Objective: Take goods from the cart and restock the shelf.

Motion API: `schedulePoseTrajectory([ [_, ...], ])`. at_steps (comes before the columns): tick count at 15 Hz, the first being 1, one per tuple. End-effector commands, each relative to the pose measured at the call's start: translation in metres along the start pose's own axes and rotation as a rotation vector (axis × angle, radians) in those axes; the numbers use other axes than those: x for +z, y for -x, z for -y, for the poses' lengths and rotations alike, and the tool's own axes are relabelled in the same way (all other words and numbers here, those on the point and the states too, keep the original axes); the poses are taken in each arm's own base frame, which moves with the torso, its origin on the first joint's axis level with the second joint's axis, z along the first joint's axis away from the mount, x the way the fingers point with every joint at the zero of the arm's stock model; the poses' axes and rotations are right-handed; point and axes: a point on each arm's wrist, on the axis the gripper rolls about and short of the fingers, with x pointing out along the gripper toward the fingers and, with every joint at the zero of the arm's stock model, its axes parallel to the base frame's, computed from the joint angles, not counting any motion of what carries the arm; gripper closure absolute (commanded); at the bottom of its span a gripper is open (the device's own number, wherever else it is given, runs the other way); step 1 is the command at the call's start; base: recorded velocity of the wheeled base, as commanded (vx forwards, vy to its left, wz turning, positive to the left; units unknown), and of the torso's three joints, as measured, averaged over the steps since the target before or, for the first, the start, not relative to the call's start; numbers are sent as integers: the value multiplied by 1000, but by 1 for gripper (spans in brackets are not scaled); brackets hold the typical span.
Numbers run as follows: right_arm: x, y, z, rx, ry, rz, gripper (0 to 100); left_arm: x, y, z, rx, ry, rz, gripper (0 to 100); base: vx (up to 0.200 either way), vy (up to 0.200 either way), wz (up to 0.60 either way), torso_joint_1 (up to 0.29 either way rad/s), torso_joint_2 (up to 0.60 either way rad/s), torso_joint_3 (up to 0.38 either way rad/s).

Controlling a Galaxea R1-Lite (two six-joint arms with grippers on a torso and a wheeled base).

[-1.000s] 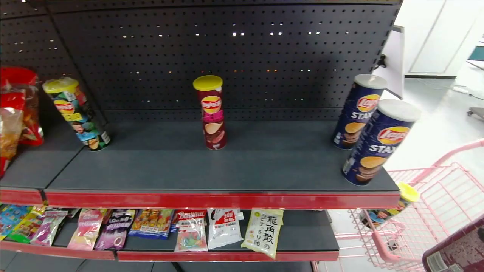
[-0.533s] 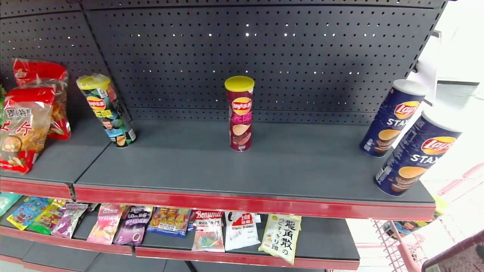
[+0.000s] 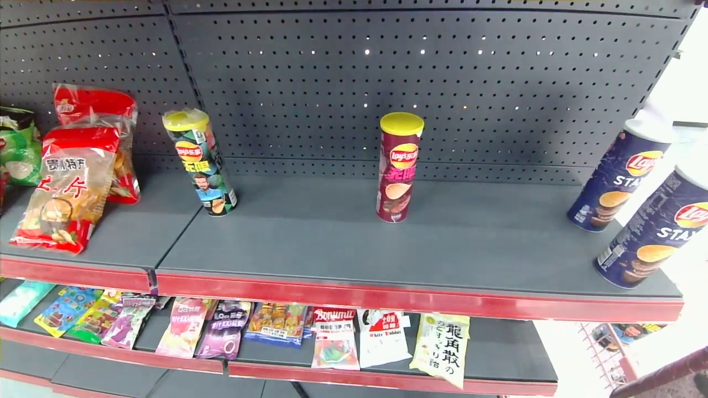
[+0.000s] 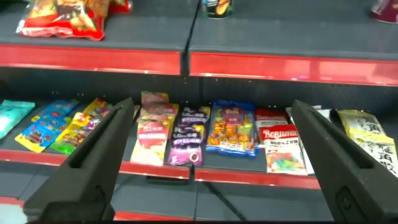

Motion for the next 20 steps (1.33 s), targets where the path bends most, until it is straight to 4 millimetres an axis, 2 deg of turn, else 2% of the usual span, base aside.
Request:
schedulePoseTrajectory([
  [1, -4, 0, -1, 33, 12, 1, 100, 0, 0, 0, 0, 0, -1, 0, 200, 0, 0, 7, 2, 12],
  [5, -13, 3, -3, 79, 30, 5, 100, 0, 0, 0, 0, 0, -1, 0, 200, 0, 0, -4, 2, 1],
  [11, -13, 6, -4, 97, 31, 36, 100, 0, 0, 0, -3, -5, -3, 0, 0, 0, 0, 0, 0, 0],
  [14, -12, 8, -4, 101, 29, 49, 100, 1, -1, 2, -97, -8, -14, 0, 0, 0, 0, 0, 0, 0],
  [17, -10, 7, -5, 151, 23, 49, 100, 1, -1, 2, -99, -16, -6, 0, 0, 0, 0, 0, 0, 0],
  [18, -7, 6, -4, 150, 21, 42, 100, 25, 2, 2, -119, 15, 52, 0, 0, 0, 0, 0, 0, 0],
  [19, -6, 5, -4, 152, 21, 41, 100, 86, -9, 1, -138, 106, 54, 0, 0, 0, 0, 0, 0, 0],
  [20, -5, 4, -4, 153, 19, 34, 100, 133, -24, 2, -142, 175, 72, 0, 0, 0, 0, 0, 0, 0],
])
